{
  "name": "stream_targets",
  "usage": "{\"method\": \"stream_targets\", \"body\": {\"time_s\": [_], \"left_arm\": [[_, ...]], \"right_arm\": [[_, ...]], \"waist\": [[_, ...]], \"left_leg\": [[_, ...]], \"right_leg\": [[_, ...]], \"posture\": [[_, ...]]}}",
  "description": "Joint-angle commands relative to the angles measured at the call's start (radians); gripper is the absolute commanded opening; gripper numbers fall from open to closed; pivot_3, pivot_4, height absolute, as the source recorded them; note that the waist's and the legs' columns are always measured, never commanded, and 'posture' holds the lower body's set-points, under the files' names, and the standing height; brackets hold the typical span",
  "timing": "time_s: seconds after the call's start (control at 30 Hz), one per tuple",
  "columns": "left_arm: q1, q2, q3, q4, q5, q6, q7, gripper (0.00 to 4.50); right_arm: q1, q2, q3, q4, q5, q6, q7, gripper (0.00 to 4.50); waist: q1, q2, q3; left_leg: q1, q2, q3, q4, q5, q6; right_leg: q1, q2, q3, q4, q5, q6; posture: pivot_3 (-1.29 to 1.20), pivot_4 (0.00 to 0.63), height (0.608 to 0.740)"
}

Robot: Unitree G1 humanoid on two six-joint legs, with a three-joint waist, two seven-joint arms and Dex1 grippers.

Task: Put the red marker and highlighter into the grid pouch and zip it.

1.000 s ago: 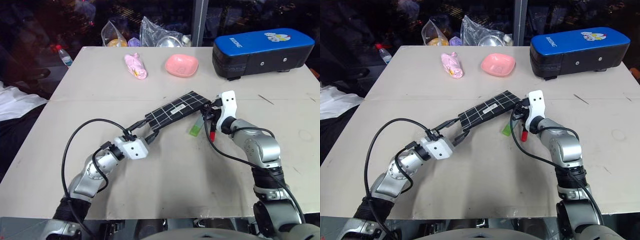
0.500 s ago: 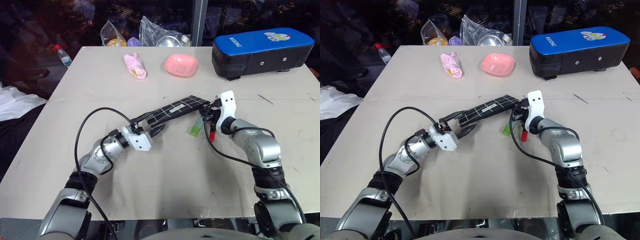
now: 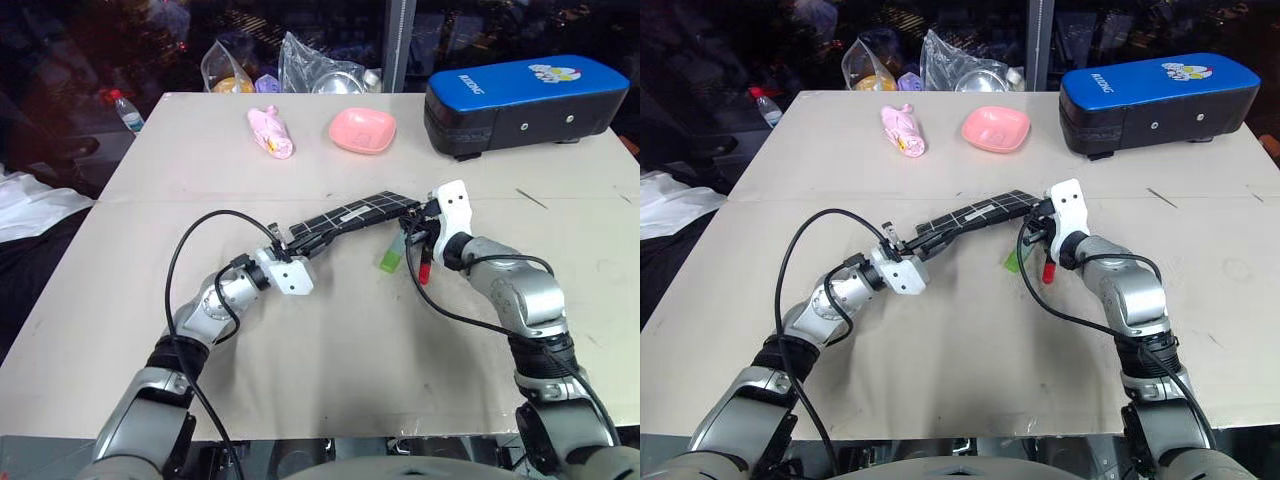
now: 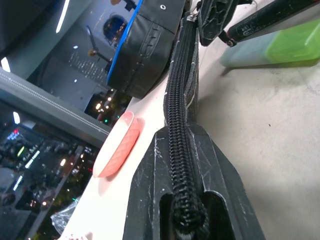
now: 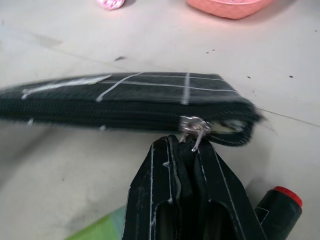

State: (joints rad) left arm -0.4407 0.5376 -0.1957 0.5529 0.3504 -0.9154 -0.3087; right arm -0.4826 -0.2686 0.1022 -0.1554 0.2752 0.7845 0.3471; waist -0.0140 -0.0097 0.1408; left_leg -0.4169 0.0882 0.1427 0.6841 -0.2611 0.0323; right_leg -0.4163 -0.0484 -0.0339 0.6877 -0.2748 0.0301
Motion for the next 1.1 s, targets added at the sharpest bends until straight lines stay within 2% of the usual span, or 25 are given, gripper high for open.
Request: {"method": "stream_targets", "body": {"time_s": [0.03, 0.53, 1.1], "left_arm": [[0.015, -0.012, 0.027, -0.071, -0.012, 0.044, 0.033, 0.05], [0.064, -0.052, 0.006, -0.223, 0.022, 0.161, 0.046, 0.05], [0.098, -0.060, 0.094, -0.313, 0.061, 0.243, 0.194, 0.05]], "right_arm": [[-0.041, -0.022, 0.049, -0.056, -0.043, -0.052, 0.027, 0.00], [-0.148, -0.058, 0.239, -0.013, -0.212, -0.165, 0.137, 0.00], [-0.133, -0.085, 0.223, 0.008, -0.263, -0.199, 0.206, 0.00]], "waist": [[0.000, 0.000, 0.000], [0.001, 0.000, 0.000], [0.001, 0.000, 0.000]], "left_leg": [[0.000, 0.000, 0.000, 0.000, 0.000, 0.000], [0.000, 0.000, 0.000, 0.000, 0.000, 0.000], [0.000, 0.000, 0.000, 0.000, 0.000, 0.000]], "right_leg": [[0.000, 0.000, 0.000, 0.000, 0.000, 0.000], [-0.001, 0.000, 0.000, 0.000, 0.000, 0.000], [-0.001, 0.000, 0.000, 0.000, 0.000, 0.000]], "posture": [[0.00, 0.150, 0.717], [0.00, 0.150, 0.717], [0.00, 0.150, 0.717]]}}
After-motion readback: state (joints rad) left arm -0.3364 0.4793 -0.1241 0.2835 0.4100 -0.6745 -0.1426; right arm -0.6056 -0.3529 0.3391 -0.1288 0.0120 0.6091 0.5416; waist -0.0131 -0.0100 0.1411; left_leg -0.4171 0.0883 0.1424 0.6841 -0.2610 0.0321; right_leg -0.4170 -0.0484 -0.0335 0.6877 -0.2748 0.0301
